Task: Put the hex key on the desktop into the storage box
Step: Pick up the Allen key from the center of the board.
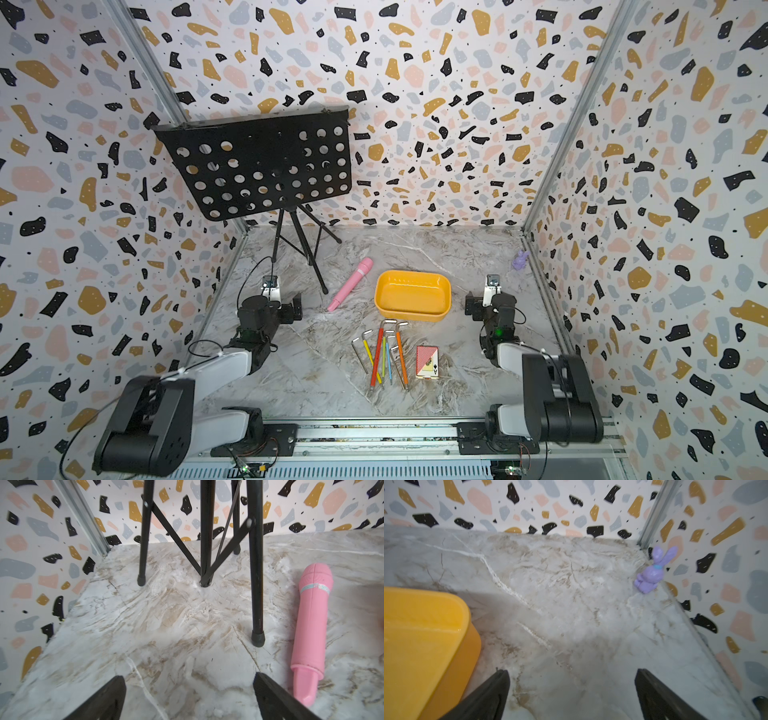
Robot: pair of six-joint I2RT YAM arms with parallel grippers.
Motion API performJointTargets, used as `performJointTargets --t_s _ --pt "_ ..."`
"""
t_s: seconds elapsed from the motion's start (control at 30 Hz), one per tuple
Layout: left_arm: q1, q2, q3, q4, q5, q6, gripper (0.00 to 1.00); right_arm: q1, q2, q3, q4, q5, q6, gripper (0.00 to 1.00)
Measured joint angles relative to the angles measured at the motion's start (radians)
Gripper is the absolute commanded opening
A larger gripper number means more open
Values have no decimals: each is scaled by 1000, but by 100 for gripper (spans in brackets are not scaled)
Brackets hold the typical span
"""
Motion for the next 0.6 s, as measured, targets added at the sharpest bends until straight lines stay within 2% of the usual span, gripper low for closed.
performJointTargets --t_s 0.2,0.3,0.4,0.47,0.53,0.6 --pt "-5 -258 64 -196 2 -86 100 0 -222 135 -217 72 77 100" --pt "-24 -364 136 -373 11 -117 100 0 -313 242 -359 79 146 100" --pt "-99 -401 311 -584 0 -158 100 0 -367 436 -584 63 325 100" --pt "-145 -396 468 -718 41 -232 100 0 -372 575 -709 27 477 100" --pt "-158 -377 581 -790 132 -312 100 -5 -384 607 -725 -23 624 100" --pt "-158 -377 599 -789 222 -411 100 -10 -401 573 -717 -95 743 100"
